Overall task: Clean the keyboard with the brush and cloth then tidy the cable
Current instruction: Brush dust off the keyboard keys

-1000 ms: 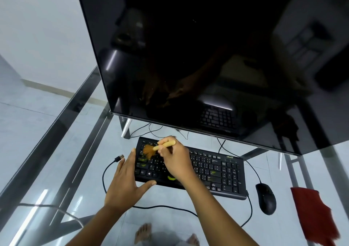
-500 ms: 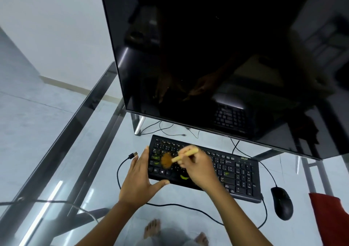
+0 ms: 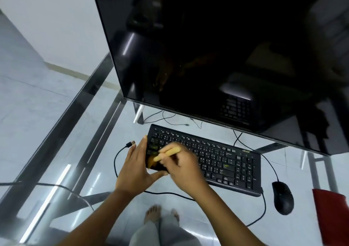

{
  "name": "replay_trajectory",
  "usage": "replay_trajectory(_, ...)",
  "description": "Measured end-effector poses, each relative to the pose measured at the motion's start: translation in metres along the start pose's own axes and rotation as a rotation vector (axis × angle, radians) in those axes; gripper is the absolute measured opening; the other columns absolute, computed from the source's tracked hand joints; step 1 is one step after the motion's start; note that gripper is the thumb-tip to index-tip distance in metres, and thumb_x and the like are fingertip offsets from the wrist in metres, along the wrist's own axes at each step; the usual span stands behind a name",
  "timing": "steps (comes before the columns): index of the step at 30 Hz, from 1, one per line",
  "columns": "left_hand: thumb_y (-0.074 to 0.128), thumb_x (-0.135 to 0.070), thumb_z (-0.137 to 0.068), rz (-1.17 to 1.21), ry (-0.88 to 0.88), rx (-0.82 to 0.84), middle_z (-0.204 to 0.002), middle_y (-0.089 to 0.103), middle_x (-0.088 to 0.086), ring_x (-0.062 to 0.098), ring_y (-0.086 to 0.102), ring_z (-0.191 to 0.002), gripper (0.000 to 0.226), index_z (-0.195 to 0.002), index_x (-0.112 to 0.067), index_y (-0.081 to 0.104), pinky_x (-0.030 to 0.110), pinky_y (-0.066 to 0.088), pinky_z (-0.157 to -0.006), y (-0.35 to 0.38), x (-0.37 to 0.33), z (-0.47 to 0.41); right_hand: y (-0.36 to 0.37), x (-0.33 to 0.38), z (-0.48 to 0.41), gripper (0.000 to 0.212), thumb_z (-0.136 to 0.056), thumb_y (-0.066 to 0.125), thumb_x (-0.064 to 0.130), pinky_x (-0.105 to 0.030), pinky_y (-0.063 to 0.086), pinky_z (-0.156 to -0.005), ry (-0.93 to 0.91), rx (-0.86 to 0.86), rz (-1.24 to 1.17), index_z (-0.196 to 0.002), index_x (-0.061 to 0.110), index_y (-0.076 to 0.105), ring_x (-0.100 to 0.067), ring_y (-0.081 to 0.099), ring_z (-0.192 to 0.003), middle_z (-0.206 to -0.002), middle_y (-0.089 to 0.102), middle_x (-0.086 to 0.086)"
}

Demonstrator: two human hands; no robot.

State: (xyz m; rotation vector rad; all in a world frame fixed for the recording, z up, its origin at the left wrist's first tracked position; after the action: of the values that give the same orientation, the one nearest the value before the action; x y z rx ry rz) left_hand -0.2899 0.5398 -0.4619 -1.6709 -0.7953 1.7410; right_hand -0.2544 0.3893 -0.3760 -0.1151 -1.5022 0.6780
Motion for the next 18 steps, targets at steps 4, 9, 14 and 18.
replay_trajectory(4,0.066,-0.073,-0.064,0.014,-0.043,-0.011,-0.154,0.032,0.001,0.023,0.024,-0.143,0.119,-0.152,-0.018,0.008,0.047,0.028,-0.116,-0.005,-0.003,0.001,-0.009,-0.010,-0.007,0.009,-0.094,0.061,0.010,-0.007,0.042,-0.061,0.088,-0.057,0.064,-0.089,0.015,0.067,0.007,0.062,-0.070,-0.082,0.072,0.010)
replay_trajectory(9,0.069,-0.073,-0.064,-0.027,-0.025,-0.029,-0.155,0.030,0.000,0.012,0.019,-0.143,0.121,-0.152,-0.017,0.009,0.044,0.025,-0.117,-0.001,-0.002,0.001,-0.040,-0.036,0.004,0.013,-0.096,0.060,0.009,-0.022,0.057,-0.069,0.161,0.015,-0.116,-0.088,0.018,0.065,-0.006,0.069,-0.071,-0.073,0.072,0.010)
replay_trajectory(14,0.067,-0.076,-0.063,-0.043,-0.051,-0.008,-0.157,0.026,-0.001,0.025,0.020,-0.145,0.123,-0.153,-0.019,0.006,0.040,0.020,-0.119,0.002,-0.003,0.003,-0.072,-0.054,0.001,0.007,-0.097,0.060,0.011,-0.022,0.055,-0.072,0.092,-0.369,-0.077,-0.096,0.016,0.065,-0.013,0.070,-0.078,-0.083,0.072,0.003)
replay_trajectory(18,0.066,-0.077,-0.064,-0.060,-0.048,-0.009,-0.156,0.029,0.000,0.025,0.024,-0.144,0.122,-0.153,-0.018,0.008,0.046,0.028,-0.116,0.001,-0.002,0.002,-0.063,-0.047,-0.008,0.009,-0.099,0.056,0.012,-0.021,0.058,-0.074,0.173,-0.040,-0.072,-0.096,0.014,0.065,-0.013,0.071,-0.078,-0.082,0.074,0.006)
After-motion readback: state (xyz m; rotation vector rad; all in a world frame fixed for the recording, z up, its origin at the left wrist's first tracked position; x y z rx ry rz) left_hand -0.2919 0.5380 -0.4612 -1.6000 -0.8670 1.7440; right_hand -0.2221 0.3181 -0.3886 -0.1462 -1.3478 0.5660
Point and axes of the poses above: each hand's wrist, its own z-axis away from the middle knuckle, its own y-axis out of the palm, x = y × z, the point moved 2 cm from there along -z, towards the middle knuckle
